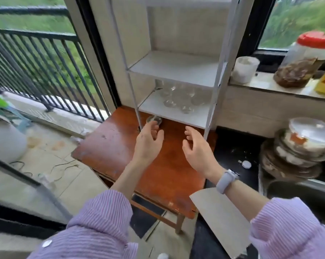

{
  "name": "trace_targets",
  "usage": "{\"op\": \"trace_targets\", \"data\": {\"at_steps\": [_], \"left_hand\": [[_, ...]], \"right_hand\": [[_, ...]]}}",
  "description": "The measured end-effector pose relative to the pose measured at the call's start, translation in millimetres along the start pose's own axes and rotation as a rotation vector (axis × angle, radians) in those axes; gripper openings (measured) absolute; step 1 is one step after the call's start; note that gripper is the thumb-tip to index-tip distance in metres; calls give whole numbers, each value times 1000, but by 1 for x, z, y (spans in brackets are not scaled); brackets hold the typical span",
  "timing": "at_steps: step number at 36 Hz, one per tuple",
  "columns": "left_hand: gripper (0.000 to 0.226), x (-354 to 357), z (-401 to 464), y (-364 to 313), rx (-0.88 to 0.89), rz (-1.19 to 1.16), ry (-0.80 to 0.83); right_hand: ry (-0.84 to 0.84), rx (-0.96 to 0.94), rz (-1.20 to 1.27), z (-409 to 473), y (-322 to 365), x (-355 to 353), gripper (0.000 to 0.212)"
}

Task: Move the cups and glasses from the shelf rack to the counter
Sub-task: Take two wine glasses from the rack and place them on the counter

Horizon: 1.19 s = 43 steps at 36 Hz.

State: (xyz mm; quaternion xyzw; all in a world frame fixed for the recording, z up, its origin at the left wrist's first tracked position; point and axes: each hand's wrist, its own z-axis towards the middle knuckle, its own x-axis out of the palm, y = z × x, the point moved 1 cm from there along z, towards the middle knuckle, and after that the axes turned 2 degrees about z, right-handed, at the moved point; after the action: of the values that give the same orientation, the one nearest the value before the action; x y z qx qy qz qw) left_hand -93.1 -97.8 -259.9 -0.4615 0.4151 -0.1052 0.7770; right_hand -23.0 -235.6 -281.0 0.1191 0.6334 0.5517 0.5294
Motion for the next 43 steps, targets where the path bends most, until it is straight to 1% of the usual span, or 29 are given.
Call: {"op": "trace_targets", "data": {"at_steps": [3, 7, 11, 16, 19, 22, 25, 30, 32, 34, 37, 39, 41, 43], "left_hand": [[39, 11, 41, 13, -2, -59, 57], [48, 28, 91, 26, -8, -117, 126], [55, 45, 131, 34, 12, -175, 177], [55, 69, 165, 39, 74, -225, 172], [56, 82, 176, 41, 94, -241, 212], [57, 87, 180, 41, 74, -322, 264], [55, 88, 182, 40, 103, -367, 293], [43, 88, 182, 38, 131, -343, 223], [39, 86, 178, 35, 131, -326, 192], [40, 83, 172, 34, 125, -328, 171], [39, 73, 160, 34, 128, -315, 151], [34, 62, 148, 34, 108, -328, 160], [29, 51, 134, 35, 57, -391, 202], [25, 40, 118, 37, 38, -428, 233]], "right_hand": [[-74, 87, 83, 34, -1, 14, 47], [-186, 139, 106, 75, -9, 25, 48], [-300, 140, 102, 107, -19, 28, 45], [-383, 120, 145, 141, -33, 31, 41], [-392, 151, 253, 154, -39, 35, 38], [-384, 155, 261, 163, -43, 37, 40], [-348, 157, 314, 170, -42, 36, 41], [-362, 136, 256, 173, -40, 34, 19], [-383, 125, 258, 170, -39, 35, 19], [-402, 110, 241, 164, -37, 36, 20], [-385, 84, 215, 151, -32, 34, 18], [-357, 90, 219, 138, -28, 34, 13], [-338, 106, 262, 121, -23, 34, 2], [-332, 118, 277, 103, -19, 35, 10]]}}
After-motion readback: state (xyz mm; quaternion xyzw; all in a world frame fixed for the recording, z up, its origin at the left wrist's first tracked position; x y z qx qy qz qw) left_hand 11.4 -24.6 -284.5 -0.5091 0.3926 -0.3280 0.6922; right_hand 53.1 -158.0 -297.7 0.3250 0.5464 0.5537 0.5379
